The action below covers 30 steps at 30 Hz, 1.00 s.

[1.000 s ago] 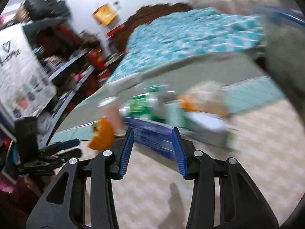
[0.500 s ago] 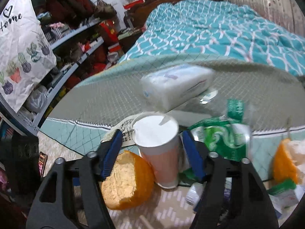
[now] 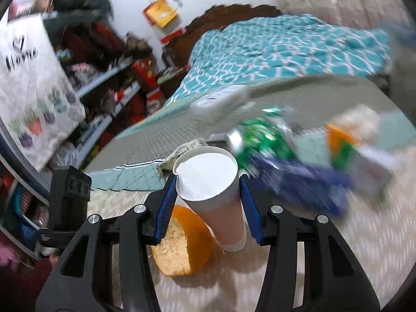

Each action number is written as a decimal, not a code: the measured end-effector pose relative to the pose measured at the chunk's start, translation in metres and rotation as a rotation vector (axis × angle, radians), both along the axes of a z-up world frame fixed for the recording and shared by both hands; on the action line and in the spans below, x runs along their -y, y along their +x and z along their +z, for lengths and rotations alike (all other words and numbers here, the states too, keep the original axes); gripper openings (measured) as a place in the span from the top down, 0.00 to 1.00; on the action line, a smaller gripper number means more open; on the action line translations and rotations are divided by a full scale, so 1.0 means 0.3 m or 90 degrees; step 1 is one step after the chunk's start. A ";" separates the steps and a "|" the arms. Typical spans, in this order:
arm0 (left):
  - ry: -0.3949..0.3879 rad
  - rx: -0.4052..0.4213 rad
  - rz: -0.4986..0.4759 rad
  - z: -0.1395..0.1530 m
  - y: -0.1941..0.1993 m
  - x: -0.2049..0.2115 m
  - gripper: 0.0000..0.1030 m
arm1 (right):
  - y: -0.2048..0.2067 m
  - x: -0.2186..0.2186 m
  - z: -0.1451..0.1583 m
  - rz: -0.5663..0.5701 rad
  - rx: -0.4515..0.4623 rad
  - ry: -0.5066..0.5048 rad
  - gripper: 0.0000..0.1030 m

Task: Collect trash
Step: 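Grasp the pink paper cup with the right tool while the left tool grasps the orange peel, then carry the cup and peel over the tan bin and open both tools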

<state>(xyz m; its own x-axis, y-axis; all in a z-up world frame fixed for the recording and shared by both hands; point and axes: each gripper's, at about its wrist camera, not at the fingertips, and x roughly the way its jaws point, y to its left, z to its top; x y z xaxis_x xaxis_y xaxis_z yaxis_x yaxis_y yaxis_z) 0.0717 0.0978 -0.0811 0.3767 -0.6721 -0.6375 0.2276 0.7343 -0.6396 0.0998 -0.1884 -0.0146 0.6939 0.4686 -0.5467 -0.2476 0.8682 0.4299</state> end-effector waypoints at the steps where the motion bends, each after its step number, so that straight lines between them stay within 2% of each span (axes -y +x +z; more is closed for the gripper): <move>1: -0.002 -0.001 -0.014 0.001 -0.026 0.019 0.94 | -0.050 0.049 -0.007 -0.024 0.002 0.008 0.51; 5: -0.002 0.000 -0.052 -0.003 -0.064 0.100 0.93 | -0.188 0.189 -0.029 -0.112 0.000 0.008 0.50; 8: 0.021 0.012 -0.076 0.001 -0.065 0.186 0.93 | -0.246 0.237 -0.048 -0.147 -0.004 -0.035 0.49; 9: 0.028 0.012 -0.075 0.001 -0.061 0.204 0.88 | -0.254 0.242 -0.057 -0.152 -0.007 -0.046 0.48; 12: 0.035 -0.014 -0.076 -0.017 -0.050 0.247 0.68 | -0.269 0.249 -0.084 -0.150 -0.010 -0.044 0.40; 15: 0.044 -0.025 -0.077 -0.029 -0.053 0.265 0.67 | -0.266 0.230 -0.103 -0.137 -0.011 -0.053 0.31; 21: 0.054 -0.028 -0.079 -0.036 -0.050 0.283 0.69 | -0.226 0.193 -0.161 -0.111 -0.038 -0.066 0.31; 22: 0.060 -0.028 -0.077 -0.039 -0.047 0.289 0.77 | -0.225 0.191 -0.171 -0.104 -0.041 -0.069 0.33; 23: 0.068 -0.029 -0.078 -0.041 -0.045 0.293 0.84 | -0.224 0.188 -0.179 -0.099 -0.045 -0.078 0.54; 24: 0.073 -0.035 -0.082 -0.047 -0.036 0.311 0.93 | -0.227 0.189 -0.180 -0.102 -0.045 -0.086 0.69; 26: 0.048 -0.049 -0.096 -0.045 -0.026 0.330 0.93 | -0.246 0.224 -0.165 -0.120 -0.023 -0.067 0.71; 30: 0.070 -0.012 -0.139 0.020 -0.013 0.447 0.93 | -0.276 0.338 -0.144 -0.184 0.007 -0.042 0.71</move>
